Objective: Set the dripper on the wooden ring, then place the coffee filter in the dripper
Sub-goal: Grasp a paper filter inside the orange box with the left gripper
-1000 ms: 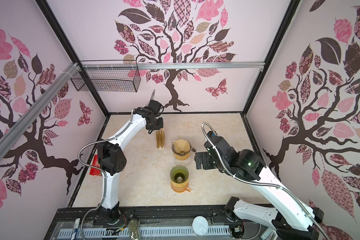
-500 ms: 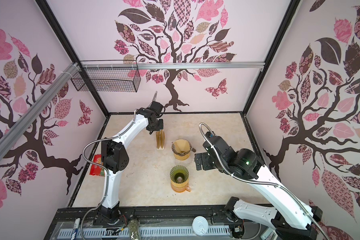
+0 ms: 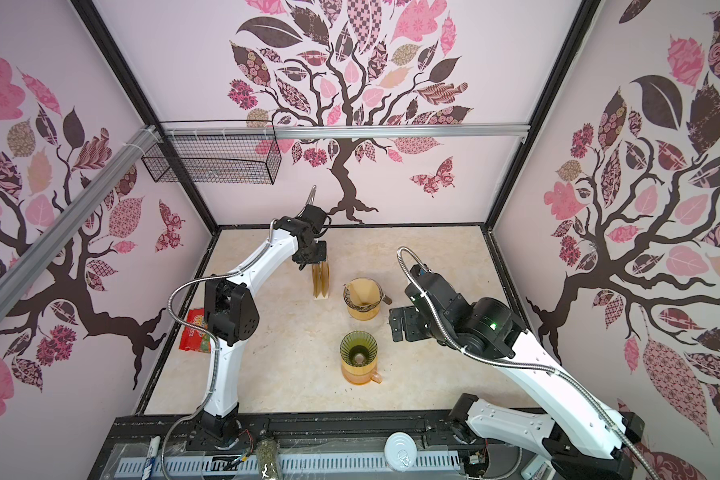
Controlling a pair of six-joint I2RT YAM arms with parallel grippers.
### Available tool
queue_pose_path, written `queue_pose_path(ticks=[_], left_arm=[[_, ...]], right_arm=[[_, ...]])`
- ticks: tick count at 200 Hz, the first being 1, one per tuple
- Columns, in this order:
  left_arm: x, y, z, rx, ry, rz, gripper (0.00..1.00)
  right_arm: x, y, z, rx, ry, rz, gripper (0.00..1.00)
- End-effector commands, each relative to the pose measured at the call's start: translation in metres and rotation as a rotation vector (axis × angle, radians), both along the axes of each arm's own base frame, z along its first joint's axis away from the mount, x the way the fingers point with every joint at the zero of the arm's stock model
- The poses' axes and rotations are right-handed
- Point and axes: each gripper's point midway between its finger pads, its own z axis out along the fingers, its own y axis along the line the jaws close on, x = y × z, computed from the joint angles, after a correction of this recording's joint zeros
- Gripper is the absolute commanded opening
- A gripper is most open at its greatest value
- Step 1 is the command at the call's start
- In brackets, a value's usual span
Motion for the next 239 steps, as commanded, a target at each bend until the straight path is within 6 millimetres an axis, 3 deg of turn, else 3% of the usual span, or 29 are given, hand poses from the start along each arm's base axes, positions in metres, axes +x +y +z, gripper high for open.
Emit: queue_pose_path(ticks=[1,200,239], left_arm=[[-0.006,0.007,-0.019,0.042,0.047,-0.007,0.16],[-0.013,0.009,-0.053,0.068,0.124,-0.014,0.15],[-0.014,0.011,-0.051,0.071,0.123,-0.005,0.08]], right_arm=[[0.000,-0.003,-0.002,-0.012,-0.002,-0.005,1.00],[0.001,0.000,-0.006,-0.035,0.003,0.022,1.00],[0.001,-0.001,-0.005,-0.032,-0.001,0.021,1.00]])
